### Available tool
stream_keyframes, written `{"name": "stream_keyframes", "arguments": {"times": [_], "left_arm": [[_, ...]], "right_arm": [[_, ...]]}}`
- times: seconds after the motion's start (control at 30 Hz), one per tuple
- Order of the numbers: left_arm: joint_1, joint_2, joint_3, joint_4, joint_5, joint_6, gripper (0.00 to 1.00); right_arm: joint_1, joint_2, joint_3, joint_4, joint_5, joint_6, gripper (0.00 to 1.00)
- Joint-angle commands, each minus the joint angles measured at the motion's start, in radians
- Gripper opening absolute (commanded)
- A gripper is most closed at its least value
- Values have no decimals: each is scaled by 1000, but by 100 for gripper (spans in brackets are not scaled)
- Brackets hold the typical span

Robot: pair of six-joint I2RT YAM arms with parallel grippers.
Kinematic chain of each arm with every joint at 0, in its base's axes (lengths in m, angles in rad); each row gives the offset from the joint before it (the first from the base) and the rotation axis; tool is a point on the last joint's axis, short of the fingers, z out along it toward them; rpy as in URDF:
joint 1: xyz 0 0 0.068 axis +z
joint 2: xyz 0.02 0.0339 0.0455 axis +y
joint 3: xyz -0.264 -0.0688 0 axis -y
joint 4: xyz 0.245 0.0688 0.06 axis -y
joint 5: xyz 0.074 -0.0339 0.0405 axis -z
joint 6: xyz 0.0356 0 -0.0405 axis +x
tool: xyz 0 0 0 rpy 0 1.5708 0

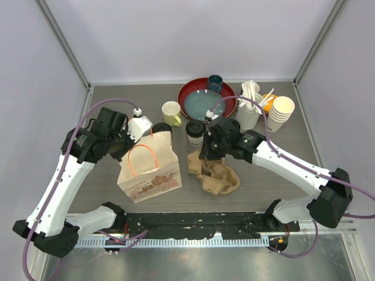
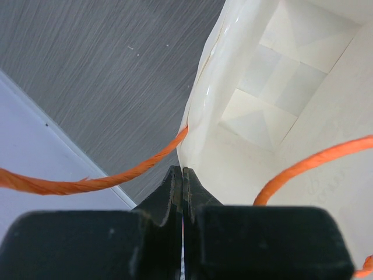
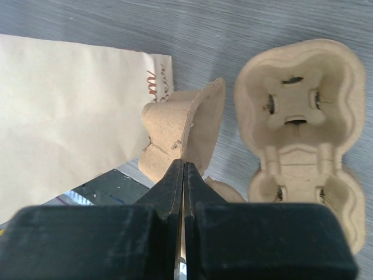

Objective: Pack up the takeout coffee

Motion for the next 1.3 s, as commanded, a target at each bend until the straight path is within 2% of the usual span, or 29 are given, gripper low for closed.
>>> {"name": "stream_keyframes", "arguments": {"times": [0.0,0.3,0.57,0.7,0.93,1.27], "left_arm": [[12,-19,1,-71,-19,-16,0],[16,-33,4,-71,-18,-22,0],[27,-62,-28,-106,-47,-4,0],[46,-64,-28,-114,-55,4,0],[88,-63,-54,-109,-62,15,0],[234,-56,-45,-129,-78,56,0]], "right_arm": [[6,-7,11,101,-62,41,1],[12,-17,-42,172,-86,91,1],[12,56,-39,100,166,-29,1],[1,64,-44,13,282,-63,1],[-26,-40,-64,-116,434,-97,1],[-184,-207,-159,-132,413,-176,1]]}}
